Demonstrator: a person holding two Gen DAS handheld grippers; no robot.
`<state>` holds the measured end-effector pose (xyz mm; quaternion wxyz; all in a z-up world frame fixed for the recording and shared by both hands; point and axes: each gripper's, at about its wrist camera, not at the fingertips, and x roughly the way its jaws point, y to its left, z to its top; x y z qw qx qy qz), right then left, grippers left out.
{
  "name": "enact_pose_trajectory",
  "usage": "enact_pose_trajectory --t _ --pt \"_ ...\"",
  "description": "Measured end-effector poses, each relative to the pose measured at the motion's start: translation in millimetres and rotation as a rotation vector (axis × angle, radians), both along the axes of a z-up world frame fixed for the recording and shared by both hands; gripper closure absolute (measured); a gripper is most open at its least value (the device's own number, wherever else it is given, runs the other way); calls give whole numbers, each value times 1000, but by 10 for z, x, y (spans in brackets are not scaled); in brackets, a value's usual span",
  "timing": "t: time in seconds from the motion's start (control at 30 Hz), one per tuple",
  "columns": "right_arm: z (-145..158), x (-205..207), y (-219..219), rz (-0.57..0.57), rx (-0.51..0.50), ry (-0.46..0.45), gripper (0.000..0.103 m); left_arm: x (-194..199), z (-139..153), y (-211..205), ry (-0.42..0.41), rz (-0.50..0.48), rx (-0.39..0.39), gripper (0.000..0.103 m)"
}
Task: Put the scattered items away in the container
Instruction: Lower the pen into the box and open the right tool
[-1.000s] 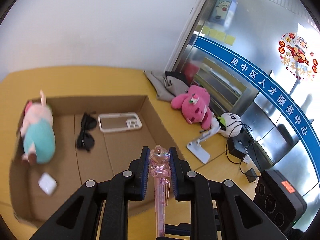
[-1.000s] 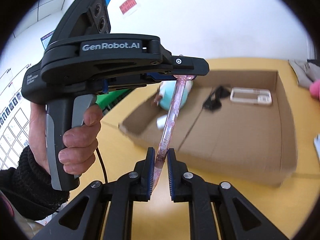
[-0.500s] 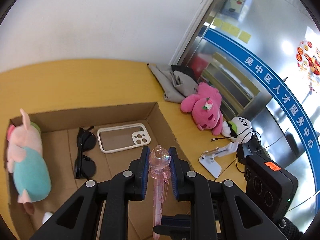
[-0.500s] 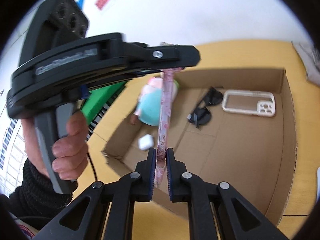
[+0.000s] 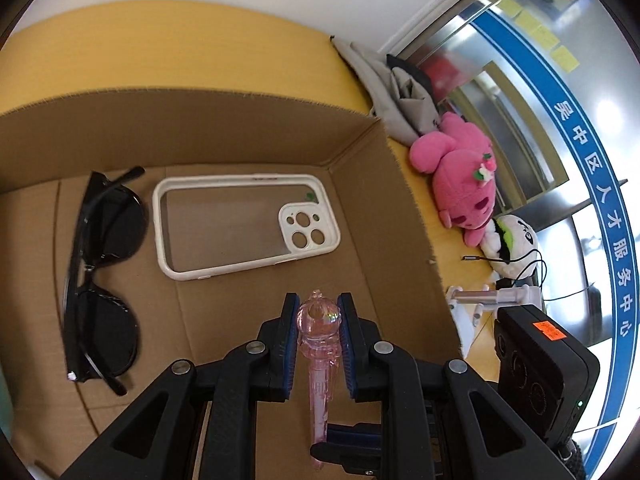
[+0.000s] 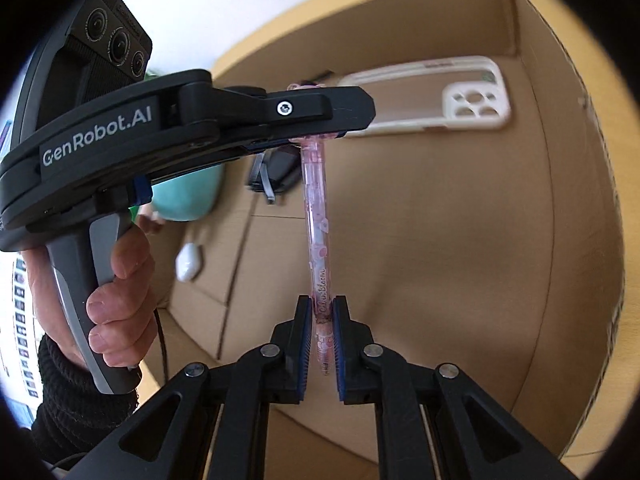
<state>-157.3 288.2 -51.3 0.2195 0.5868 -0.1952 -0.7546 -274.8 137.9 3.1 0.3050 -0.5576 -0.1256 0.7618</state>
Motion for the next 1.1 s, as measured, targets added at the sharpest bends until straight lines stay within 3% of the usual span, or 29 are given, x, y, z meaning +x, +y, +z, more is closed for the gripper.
enact_pose_trajectory --t 0.33,0.4,0.43,0.47,0.57,0.63,0.73,0.87,1.0,1.1 --pt "-146 -32 -159 17 97 -39 93 -101 -388 -5 -89 23 -72 80" --pt "-142 -20 -161 5 127 -37 92 -85 -352 -28 -77 30 -71 60" --pt "-127 -13 -153 -4 144 -30 87 -67 -307 -37 -58 37 -72 42" --pt "-111 -3 -139 -15 159 -25 74 -46 -251 -46 -33 43 -75 33" --pt "-47 62 -86 -58 175 -2 46 45 -51 -101 32 57 -90 25" --pt "24 141 -79 -76 176 26 43 165 145 -170 94 79 -128 23" --pt "226 367 -99 -112 216 126 36 473 489 -383 233 105 -148 19" --pt "508 893 -211 -186 312 340 25 1055 818 -770 417 164 -209 10" --pt "595 1286 -472 -290 442 533 25 1745 894 -1150 568 250 -265 0" --pt "568 1532 -662 -313 462 622 25 2097 761 -1365 602 300 -319 0"
